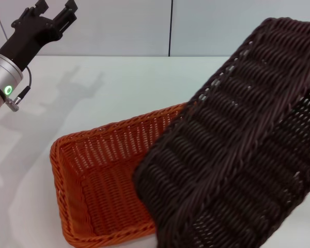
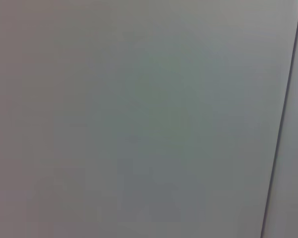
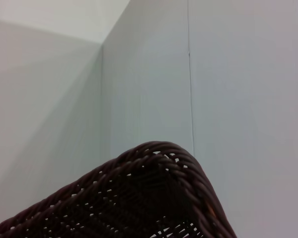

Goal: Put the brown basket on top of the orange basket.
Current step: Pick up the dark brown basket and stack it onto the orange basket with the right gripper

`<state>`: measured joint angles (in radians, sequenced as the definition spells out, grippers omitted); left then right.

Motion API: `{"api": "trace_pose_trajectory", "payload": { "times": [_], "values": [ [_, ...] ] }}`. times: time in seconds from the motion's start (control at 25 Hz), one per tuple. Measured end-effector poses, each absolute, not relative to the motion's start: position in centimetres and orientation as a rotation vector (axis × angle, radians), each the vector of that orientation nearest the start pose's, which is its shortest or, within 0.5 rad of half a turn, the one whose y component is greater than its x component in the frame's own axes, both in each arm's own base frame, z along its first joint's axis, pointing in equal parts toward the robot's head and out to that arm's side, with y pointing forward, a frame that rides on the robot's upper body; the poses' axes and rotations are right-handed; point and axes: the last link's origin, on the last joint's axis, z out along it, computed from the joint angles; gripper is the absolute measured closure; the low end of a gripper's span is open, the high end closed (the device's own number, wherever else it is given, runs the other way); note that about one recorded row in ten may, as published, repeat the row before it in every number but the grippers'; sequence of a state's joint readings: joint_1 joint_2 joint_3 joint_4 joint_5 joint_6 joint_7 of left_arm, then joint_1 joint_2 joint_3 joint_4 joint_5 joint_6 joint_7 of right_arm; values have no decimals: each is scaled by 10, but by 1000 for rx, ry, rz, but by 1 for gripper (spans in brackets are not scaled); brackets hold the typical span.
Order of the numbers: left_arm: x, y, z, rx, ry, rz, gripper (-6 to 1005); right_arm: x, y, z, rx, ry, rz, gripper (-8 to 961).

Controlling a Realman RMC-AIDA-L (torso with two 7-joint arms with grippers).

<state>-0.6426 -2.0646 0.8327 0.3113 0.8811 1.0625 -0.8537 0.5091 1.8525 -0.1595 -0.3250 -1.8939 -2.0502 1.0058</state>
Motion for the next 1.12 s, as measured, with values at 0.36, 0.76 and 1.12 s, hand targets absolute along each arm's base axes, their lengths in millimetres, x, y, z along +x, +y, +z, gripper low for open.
{"api": "trace_pose_trajectory", "payload": {
  "times": [0.36,0.76,1.12],
  "values": [
    [-259,421,33,-1776,-642,-1016,172,273,272,76,-2121,224,1520,790],
    [-253,426,27,-1809,-634,-990,172,280,250,50,-1932,340,1599,789],
    [-244,432,20,-1849,-625,-964,172,283,245,23,-1856,462,1581,789]
  ]
}}
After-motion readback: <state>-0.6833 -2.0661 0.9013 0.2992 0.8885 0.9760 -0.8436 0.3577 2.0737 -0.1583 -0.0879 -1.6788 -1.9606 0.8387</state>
